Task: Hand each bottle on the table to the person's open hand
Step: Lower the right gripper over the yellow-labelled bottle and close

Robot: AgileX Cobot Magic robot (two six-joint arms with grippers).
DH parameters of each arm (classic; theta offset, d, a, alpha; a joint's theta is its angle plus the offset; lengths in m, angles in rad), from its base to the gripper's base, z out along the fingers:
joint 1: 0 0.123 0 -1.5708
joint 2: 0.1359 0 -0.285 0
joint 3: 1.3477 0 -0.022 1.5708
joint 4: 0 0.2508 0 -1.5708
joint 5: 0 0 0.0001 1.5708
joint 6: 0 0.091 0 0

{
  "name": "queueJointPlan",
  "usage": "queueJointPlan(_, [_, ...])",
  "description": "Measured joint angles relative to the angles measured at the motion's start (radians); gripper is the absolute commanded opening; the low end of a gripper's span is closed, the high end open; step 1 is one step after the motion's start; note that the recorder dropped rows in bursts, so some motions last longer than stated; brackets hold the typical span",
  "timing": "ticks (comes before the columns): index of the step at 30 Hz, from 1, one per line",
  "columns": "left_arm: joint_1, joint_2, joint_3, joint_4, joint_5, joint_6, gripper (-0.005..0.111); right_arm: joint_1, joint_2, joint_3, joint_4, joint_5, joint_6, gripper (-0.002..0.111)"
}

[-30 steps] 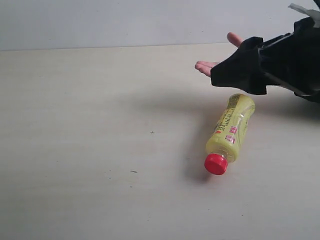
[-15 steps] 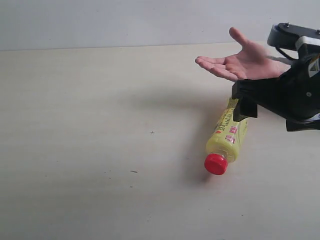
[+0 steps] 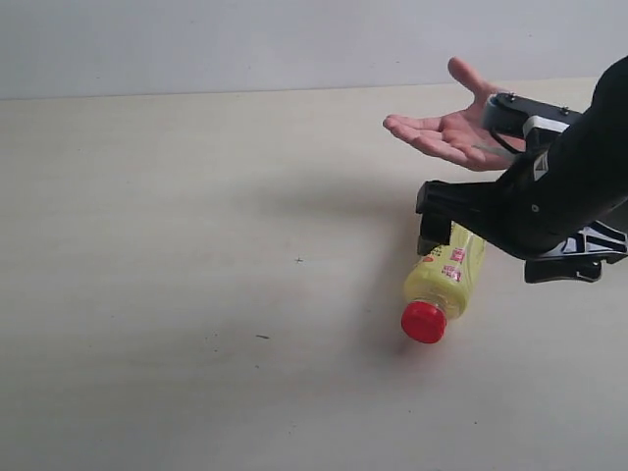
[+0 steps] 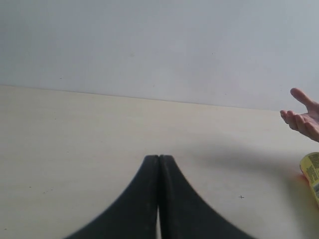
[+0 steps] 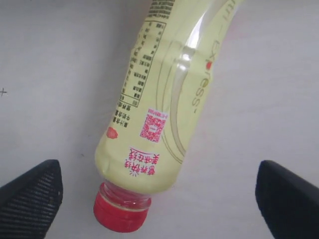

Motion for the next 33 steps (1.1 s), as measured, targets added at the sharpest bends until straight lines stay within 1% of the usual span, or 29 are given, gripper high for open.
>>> queueJointPlan(3, [0.000, 0.000, 0.000, 0.000, 0.000, 0.000, 0.000, 0.000, 0.025, 0.000, -0.006, -0.012, 0.012, 0.100])
queueJointPlan(11, [0.000, 0.000, 0.000, 0.000, 0.000, 0.000, 0.000, 0.000, 0.061, 0.000, -0.068, -0.080, 0.123, 0.100])
queueJointPlan(23, [0.000, 0.000, 0.000, 0.000, 0.000, 0.000, 0.000, 0.000, 0.152, -0.001, -0.060, -0.189, 0.129, 0.100])
queueJointPlan(26, [0.000, 0.000, 0.000, 0.000, 0.002, 0.000, 0.000, 0.000, 0.161, -0.001, -0.059, -0.216, 0.105, 0.100])
queueJointPlan(30, [0.000, 0.000, 0.000, 0.000, 0.002, 0.000, 0.000, 0.000, 0.171, -0.001, -0.059, -0.224, 0.096, 0.100])
queueJointPlan(33, [0.000, 0.000, 0.000, 0.000, 0.002, 0.000, 0.000, 0.000, 0.220, -0.001, -0.058, -0.228, 0.096, 0.100])
